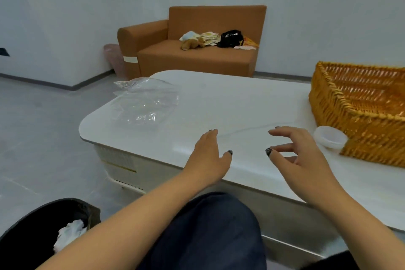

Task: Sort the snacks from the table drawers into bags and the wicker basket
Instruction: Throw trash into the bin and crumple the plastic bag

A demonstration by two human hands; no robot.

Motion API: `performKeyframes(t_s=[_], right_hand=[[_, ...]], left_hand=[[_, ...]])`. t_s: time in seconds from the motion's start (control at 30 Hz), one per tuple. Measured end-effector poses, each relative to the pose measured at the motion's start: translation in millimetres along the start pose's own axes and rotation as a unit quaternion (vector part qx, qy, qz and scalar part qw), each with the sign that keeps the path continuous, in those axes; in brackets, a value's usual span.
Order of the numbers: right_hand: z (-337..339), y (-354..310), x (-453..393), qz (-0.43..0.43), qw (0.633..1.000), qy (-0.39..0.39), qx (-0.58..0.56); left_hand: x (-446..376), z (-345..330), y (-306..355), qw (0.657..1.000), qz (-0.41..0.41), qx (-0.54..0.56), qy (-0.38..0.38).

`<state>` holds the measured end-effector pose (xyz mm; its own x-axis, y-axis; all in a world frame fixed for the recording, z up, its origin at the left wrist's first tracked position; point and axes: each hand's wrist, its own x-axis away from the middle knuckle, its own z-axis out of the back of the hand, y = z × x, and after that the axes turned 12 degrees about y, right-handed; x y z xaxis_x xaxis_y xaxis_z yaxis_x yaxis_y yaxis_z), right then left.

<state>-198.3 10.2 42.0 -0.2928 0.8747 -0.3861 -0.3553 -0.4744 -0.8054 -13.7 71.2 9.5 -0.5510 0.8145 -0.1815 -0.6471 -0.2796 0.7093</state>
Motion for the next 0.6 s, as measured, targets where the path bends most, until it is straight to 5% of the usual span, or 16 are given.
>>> performKeyframes(t_s=[0.33,0.6], right_hand=[[81.7,53.8,-22.1,-0.094,0.972,0.217,0.007],[109.5,84.3,-34.7,-0.149,0.955,0.257,0.020]], left_hand=[[-26.3,-125.2,121.8,0.994,-0.077,0.027,-0.076],[-49.9,-188.7,157.2,0.991,-0.110,0.046,-0.058]])
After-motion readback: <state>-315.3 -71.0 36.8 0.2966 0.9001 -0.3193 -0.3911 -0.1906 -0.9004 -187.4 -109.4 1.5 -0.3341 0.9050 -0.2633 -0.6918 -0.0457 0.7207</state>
